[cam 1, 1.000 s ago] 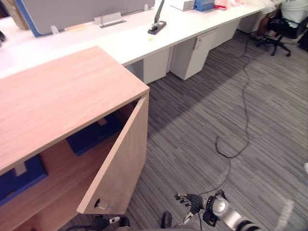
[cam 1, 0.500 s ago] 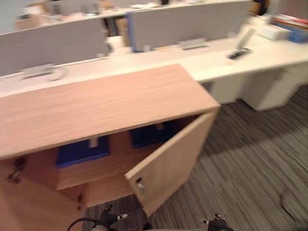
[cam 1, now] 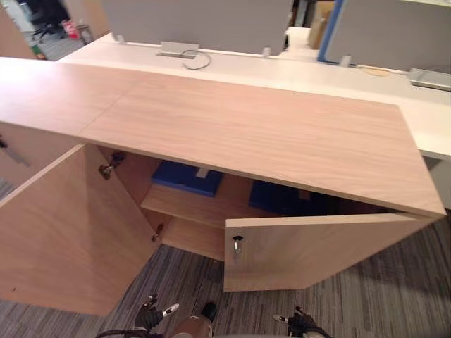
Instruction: Walk over to the cabinet, pick up the folder, carry it to the office cabinet, place the folder inside the office cabinet, then close the office cabinet door
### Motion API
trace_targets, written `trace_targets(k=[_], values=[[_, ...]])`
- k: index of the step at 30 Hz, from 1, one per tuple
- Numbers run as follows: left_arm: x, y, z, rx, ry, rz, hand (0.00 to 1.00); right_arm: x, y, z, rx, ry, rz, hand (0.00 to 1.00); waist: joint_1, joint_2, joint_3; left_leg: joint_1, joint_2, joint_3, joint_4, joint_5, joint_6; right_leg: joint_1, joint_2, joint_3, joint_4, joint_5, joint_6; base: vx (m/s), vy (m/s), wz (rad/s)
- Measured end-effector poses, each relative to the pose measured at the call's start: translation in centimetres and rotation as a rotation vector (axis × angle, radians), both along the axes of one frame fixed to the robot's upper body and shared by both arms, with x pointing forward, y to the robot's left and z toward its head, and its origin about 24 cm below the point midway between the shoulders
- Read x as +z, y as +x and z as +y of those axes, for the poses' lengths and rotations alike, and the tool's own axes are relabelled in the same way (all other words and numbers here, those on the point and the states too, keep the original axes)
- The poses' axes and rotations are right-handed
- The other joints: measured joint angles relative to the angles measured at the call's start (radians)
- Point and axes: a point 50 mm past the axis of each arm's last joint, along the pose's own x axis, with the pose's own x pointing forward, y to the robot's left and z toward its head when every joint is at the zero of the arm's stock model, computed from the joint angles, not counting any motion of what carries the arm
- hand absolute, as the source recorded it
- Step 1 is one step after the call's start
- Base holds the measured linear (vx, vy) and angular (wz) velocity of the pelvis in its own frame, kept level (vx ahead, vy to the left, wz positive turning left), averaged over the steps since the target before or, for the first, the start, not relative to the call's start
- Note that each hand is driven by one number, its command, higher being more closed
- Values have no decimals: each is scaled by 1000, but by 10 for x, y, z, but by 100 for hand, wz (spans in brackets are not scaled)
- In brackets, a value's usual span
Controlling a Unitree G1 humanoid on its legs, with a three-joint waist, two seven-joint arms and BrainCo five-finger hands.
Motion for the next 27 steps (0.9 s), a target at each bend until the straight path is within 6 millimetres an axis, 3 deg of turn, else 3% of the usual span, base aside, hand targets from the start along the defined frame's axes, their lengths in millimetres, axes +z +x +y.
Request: trace_targets(k=[2, 4, 6, 8, 12, 13, 14, 15, 17, 18, 20, 21, 22, 24, 27], values=[[9, 9, -21, -97, -33, -51, 0, 1, 6, 1, -1, 2, -14, 0, 0, 1, 32, -31, 45, 136, -1, -9, 41, 14, -4, -57, -2, 0, -1, -37, -92, 97], [20, 14, -45, -267, -27, -102, 0, 2, 8, -4, -15, -11, -18, 0, -8, 4, 56, -57, 156, 452, 9, -1, 129, 41, -9, -120, -2, -1, -2, -20, -109, 94], [22, 15, -50, -293, -11, -110, 0, 2, 5, -9, -34, -25, -11, 0, -16, 3, 57, -58, 211, 620, 34, -9, 151, 65, -21, -156, -3, 0, -2, 75, -40, 85], [23, 16, -58, -284, -33, -117, 0, 1, -7, -25, -102, -52, 13, 0, -17, 30, 49, -74, 264, 757, 102, -9, 162, 93, -29, -211, 13, 0, -3, 175, 63, 93], [26, 15, -63, -217, -74, -134, 0, 2, -10, -36, -197, -53, 15, 0, -18, 41, 51, -69, 226, 796, 95, -31, 180, 98, -78, -273, 87, 9, -18, 188, 144, 80], [27, 16, -61, -194, -82, -142, 0, 2, -11, -37, -222, -48, 17, 0, -29, 31, 40, -60, 218, 839, 67, -42, 175, 119, -77, -281, 38, 20, -34, 259, 101, 98], [28, 17, -52, -154, -82, -147, 0, 0, -14, -35, -253, -32, 27, 0, -33, 5, 36, -72, 232, 903, 144, -87, 218, 157, -92, -297, -30, 32, -43, 269, 52, 89], [26, 14, -50, -132, -96, -141, 0, 1, -14, -39, -267, -37, 25, 0, -25, 33, 28, -78, 254, 904, 184, -96, 203, 163, -77, -304, -23, 30, -38, 277, 55, 101], [19, 10, -51, -95, -139, -104, 0, -1, -24, -49, -345, -41, 54, 0, -41, 69, 12, -68, 206, 835, 137, -68, 185, 150, -105, -337, 66, 34, -26, 185, 90, 97], [14, 5, -47, -51, -157, -82, 0, -3, -29, -49, -374, -26, 77, 0, -38, 83, 9, -29, 184, 804, 49, -24, 176, 148, -88, -332, 15, 4, 3, 122, 94, 79], [7, -4, -38, 4, -169, -38, 0, -5, -34, -47, -388, -14, 98, 0, -40, 94, 0, 43, 151, 765, -113, 64, 159, 129, -47, -324, -106, 6, 3, 72, 42, 67], [3, -8, -35, 11, -172, -17, 0, -6, -36, -47, -395, -12, 106, 0, -42, 93, -3, 88, 126, 745, -204, 114, 147, 98, -48, -321, -148, 28, -17, 0, 13, 88], [-1, -12, -34, 14, -176, 11, 0, -5, -37, -50, -396, -19, 110, 0, -61, 98, -11, 125, 96, 705, -285, 158, 129, 86, -52, -299, -126, 83, 3, 3, 5, 87], [-5, -18, -39, 26, -196, 34, 0, -3, -36, -59, -401, -38, 110, 0, -60, 116, -21, 140, 89, 687, -343, 185, 107, 79, -55, -318, -126, 77, 15, -20, -16, 37], [-8, -24, -47, 20, -219, 59, 0, 1, -29, -71, -359, -76, 95, 0, -60, 138, -28, 146, 78, 683, -339, 188, 109, 79, -73, -325, -112, 83, 38, -23, -19, 1]])
